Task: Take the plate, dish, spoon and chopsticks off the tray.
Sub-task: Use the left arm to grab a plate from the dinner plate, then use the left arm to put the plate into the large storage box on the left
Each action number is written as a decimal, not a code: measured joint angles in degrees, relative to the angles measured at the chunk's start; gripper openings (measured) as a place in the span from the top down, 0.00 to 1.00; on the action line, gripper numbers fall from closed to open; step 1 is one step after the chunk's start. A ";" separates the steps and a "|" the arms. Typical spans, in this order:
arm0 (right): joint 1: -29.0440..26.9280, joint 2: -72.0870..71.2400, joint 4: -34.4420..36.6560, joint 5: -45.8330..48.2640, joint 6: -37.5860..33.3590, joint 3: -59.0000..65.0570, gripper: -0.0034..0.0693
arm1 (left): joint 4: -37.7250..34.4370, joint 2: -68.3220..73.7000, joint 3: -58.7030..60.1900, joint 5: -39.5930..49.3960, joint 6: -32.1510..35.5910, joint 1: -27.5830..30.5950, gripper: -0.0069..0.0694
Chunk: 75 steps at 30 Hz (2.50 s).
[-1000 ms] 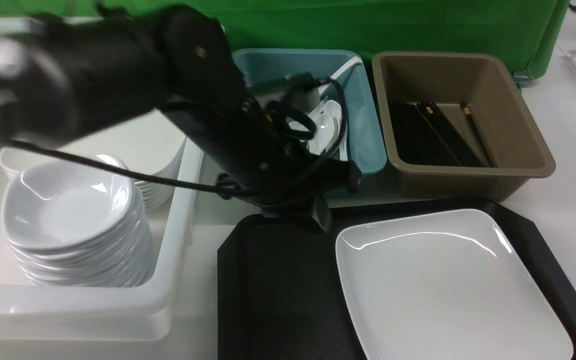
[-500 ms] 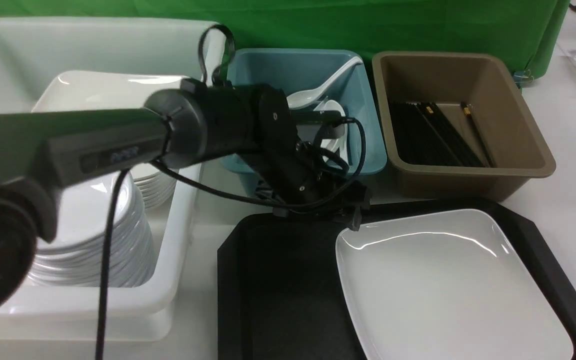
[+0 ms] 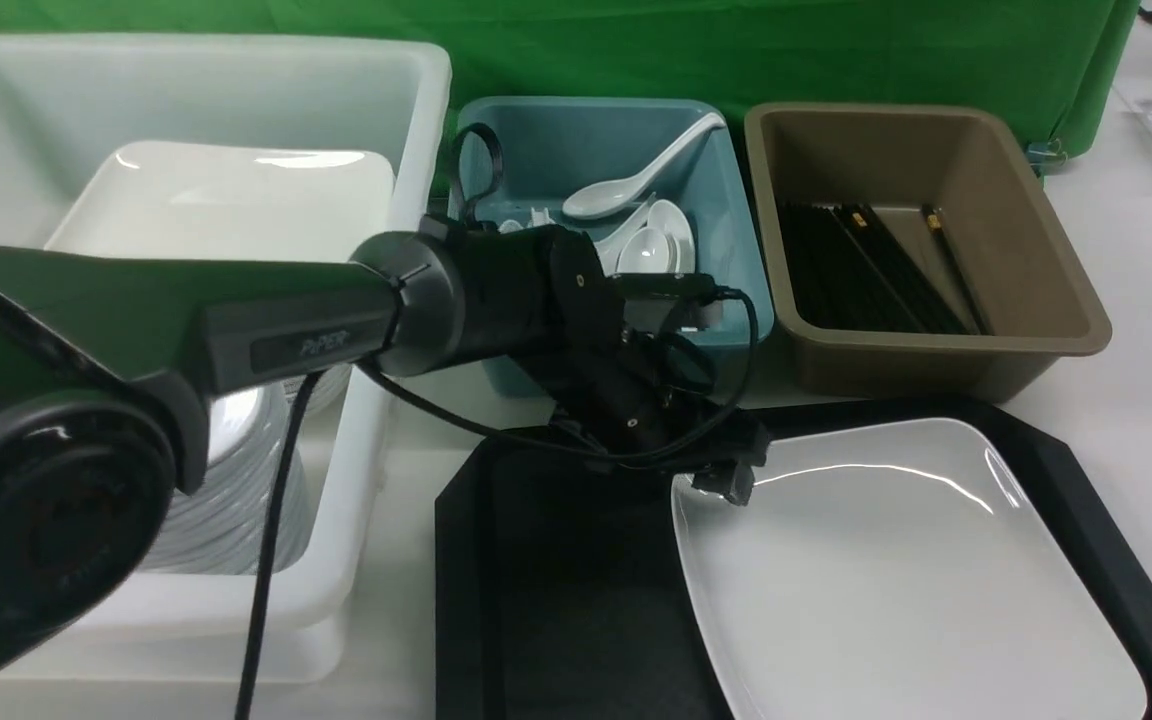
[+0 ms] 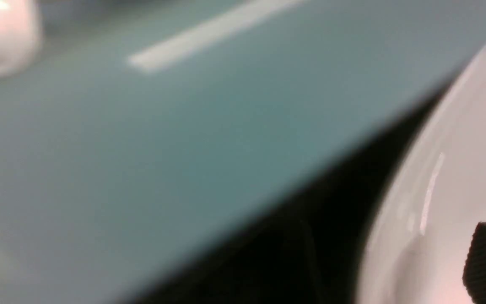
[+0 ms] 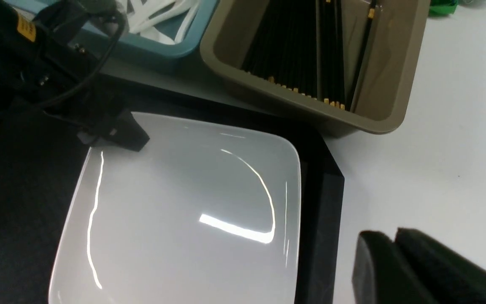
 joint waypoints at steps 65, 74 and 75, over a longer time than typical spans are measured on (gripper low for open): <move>0.00 0.00 -0.05 0.40 0.00 0.01 0.83 | 25.41 -29.57 -0.90 14.75 -13.61 -1.99 0.89; 0.00 0.00 -0.05 0.40 0.00 0.01 0.83 | 20.91 -29.58 -10.65 17.16 -14.18 5.59 0.88; 0.00 0.00 -0.05 0.40 0.00 0.01 0.83 | 19.33 -29.63 -11.72 17.54 -14.18 7.67 0.88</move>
